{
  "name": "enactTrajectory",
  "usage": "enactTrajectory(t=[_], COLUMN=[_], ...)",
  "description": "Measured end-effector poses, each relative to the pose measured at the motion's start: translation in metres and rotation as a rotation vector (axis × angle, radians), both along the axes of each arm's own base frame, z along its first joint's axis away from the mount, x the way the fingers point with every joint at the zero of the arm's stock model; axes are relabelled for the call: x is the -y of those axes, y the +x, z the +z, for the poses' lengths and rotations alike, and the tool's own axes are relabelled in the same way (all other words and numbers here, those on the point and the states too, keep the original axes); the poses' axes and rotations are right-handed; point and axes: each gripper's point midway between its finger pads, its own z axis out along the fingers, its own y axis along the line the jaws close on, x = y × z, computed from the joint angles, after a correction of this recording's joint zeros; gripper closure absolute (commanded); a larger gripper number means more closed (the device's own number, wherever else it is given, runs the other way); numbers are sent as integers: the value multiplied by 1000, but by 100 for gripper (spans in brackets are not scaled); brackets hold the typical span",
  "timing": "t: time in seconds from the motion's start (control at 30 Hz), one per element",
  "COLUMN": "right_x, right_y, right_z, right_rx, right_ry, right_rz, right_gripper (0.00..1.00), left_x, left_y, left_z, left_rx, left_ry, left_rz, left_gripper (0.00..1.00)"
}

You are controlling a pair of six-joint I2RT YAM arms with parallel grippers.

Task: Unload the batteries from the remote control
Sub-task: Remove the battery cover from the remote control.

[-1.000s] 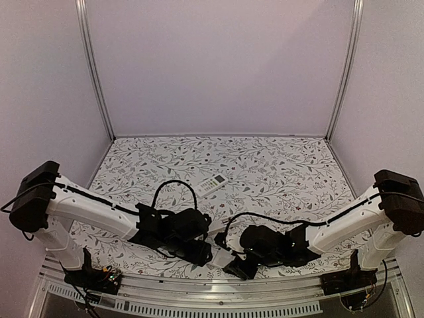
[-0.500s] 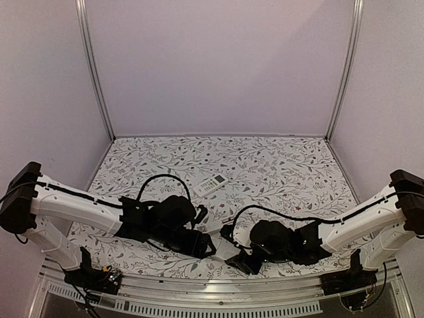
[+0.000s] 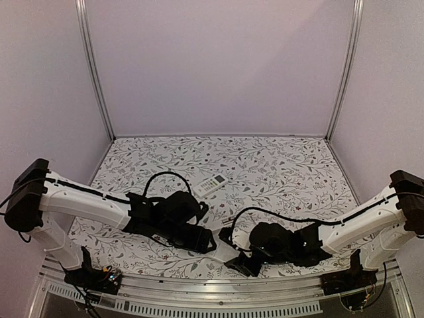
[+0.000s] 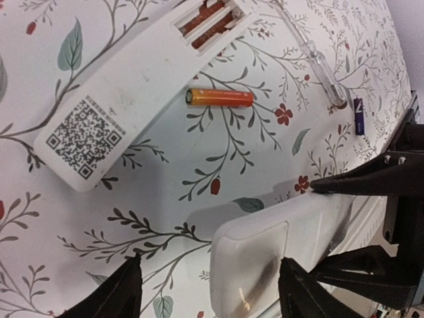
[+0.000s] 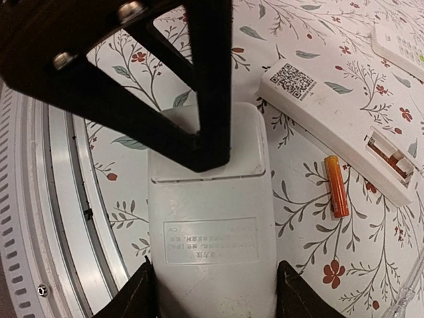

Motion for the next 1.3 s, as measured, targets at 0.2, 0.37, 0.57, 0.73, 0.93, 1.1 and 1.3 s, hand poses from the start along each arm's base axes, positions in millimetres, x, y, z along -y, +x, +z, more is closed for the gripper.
enactTrajectory(t=[0.2,0.37,0.57,0.73,0.93,1.1,1.3], right_x=[0,0,2,2,2,2,3], right_y=[-1,-1,-2,-2,-1,-1,-1], right_z=[0,-1,-3,-4,-4,-4,-5], right_rx=[3,2,-1,-1,1,0,-1], right_ry=[-1,-4,-16,-18,-18,-18,-21], right_rz=[3,3,3,2,-1,-4,-9], right_gripper=[80,80,81,81,81,81,81], left_x=[-2,-1,-1,-1,0,1,-2], left_y=[4,1,-3,-4,-4,-4,-3], left_z=[0,-3,-8,-10,-9,-8,-6], left_rx=[1,-13,-39,-61,-80,-98,-108], left_ry=[-1,-15,-53,-81,-105,-126,-149], left_rz=[10,4,0,5,0,4,14], left_gripper=[42,52,60,65,69,76,82])
